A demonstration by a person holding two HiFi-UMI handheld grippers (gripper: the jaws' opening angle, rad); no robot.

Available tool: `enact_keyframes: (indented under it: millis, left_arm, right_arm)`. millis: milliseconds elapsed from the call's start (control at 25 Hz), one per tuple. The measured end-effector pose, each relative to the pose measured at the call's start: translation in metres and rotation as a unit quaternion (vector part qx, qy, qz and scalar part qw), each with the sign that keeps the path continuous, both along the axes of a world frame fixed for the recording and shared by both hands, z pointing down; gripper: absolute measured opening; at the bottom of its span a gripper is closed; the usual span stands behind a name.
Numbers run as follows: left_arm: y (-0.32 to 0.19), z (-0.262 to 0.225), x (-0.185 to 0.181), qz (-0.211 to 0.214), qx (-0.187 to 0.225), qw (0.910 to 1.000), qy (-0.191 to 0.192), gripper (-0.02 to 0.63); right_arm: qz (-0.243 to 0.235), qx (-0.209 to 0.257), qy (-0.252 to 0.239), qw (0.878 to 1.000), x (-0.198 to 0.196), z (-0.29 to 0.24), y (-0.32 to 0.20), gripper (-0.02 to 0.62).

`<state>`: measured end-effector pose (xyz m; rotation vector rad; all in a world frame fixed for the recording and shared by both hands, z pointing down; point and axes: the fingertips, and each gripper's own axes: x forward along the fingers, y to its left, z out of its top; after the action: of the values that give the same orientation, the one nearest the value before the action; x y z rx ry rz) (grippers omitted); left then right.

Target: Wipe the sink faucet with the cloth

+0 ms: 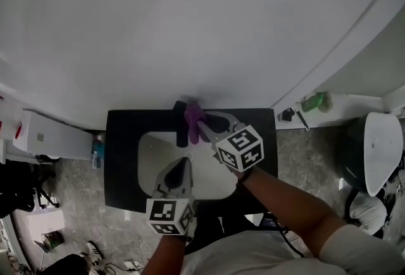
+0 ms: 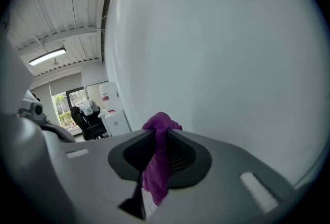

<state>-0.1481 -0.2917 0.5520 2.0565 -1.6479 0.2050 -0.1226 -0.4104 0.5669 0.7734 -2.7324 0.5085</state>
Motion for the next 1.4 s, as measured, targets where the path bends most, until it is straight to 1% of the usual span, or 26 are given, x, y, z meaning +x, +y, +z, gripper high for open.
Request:
enact_keyframes:
  millis: [80, 200, 280, 360, 400, 480, 560, 600, 720, 760, 800, 840, 880, 1040, 1120, 1200, 1280, 1320, 1400]
  left_arm:
    - [-0.005, 0.011, -0.007, 0.004, -0.008, 1.0000, 0.001, 0.006]
    - [-0.001, 0.022, -0.024, -0.005, -0.023, 0.9997, 0.007, 0.006]
    - [0.001, 0.029, -0.035, -0.012, -0.029, 0.9995, 0.007, 0.006]
    - [-0.001, 0.040, -0.044, -0.013, -0.035, 0.9993, 0.005, 0.006]
    - [-0.001, 0.045, -0.047, -0.012, -0.038, 0.9992, 0.006, 0.006]
    - [0.000, 0.053, -0.050, -0.009, -0.041, 0.9991, 0.009, 0.006]
    - [0.001, 0.055, -0.049, -0.006, -0.038, 0.9992, 0.013, 0.006]
    - [0.001, 0.052, -0.048, -0.004, -0.036, 0.9992, 0.015, 0.006]
    - [-0.002, 0.042, -0.040, 0.006, -0.030, 0.9994, 0.018, 0.006]
    - [-0.004, 0.039, -0.039, 0.009, -0.028, 0.9994, 0.019, 0.006]
    - [-0.006, 0.037, -0.039, 0.012, -0.027, 0.9994, 0.019, 0.006]
    - [-0.007, 0.036, -0.039, 0.012, -0.026, 0.9994, 0.018, 0.006]
    - [-0.008, 0.036, -0.040, 0.010, -0.027, 0.9994, 0.018, 0.006]
    - [-0.006, 0.037, -0.042, 0.005, -0.030, 0.9994, 0.014, 0.006]
    - [-0.003, 0.039, -0.044, 0.005, -0.032, 0.9994, 0.011, 0.006]
    - [0.003, 0.039, -0.047, 0.002, -0.034, 0.9994, 0.010, 0.006]
    - [0.007, 0.034, -0.048, 0.001, -0.032, 0.9994, 0.010, 0.006]
    - [0.009, 0.029, -0.047, 0.002, -0.029, 0.9995, 0.010, 0.006]
    - [0.011, 0.018, -0.045, 0.003, -0.021, 0.9997, 0.010, 0.006]
  right_arm:
    - [0.002, -0.008, 0.015, 1.000, -0.019, 0.032, -0.027, 0.060]
    - [0.003, -0.039, 0.035, 0.999, -0.039, 0.093, -0.041, 0.061]
    - [0.013, -0.059, 0.047, 0.997, -0.042, 0.134, -0.047, 0.060]
    - [0.021, -0.100, 0.064, 0.993, -0.042, 0.178, -0.053, 0.060]
    - [0.017, -0.118, 0.078, 0.990, -0.041, 0.198, -0.053, 0.058]
    - [-0.005, -0.127, 0.113, 0.985, -0.040, 0.223, -0.049, 0.060]
    - [-0.019, -0.107, 0.135, 0.985, -0.038, 0.216, -0.047, 0.060]
    - [-0.017, -0.090, 0.130, 0.987, -0.036, 0.197, -0.047, 0.060]
    - [0.002, -0.031, 0.068, 0.997, -0.029, 0.105, -0.042, 0.060]
    - [0.005, -0.013, 0.052, 0.999, -0.029, 0.079, -0.040, 0.060]
    - [0.006, 0.001, 0.045, 0.999, -0.031, 0.063, -0.038, 0.060]
    - [0.003, 0.006, 0.046, 0.999, -0.036, 0.061, -0.038, 0.060]
    - [-0.001, 0.004, 0.052, 0.999, -0.041, 0.070, -0.038, 0.060]
    - [-0.002, -0.055, 0.082, 0.995, -0.045, 0.154, -0.048, 0.058]
    - [-0.015, -0.081, 0.122, 0.989, -0.043, 0.195, -0.051, 0.058]
    - [-0.036, -0.103, 0.165, 0.980, -0.042, 0.226, -0.048, 0.059]
    - [-0.047, -0.107, 0.181, 0.976, -0.041, 0.227, -0.043, 0.060]
    - [-0.044, -0.100, 0.174, 0.979, -0.039, 0.211, -0.042, 0.061]
    - [-0.027, -0.070, 0.127, 0.989, -0.032, 0.154, -0.036, 0.060]
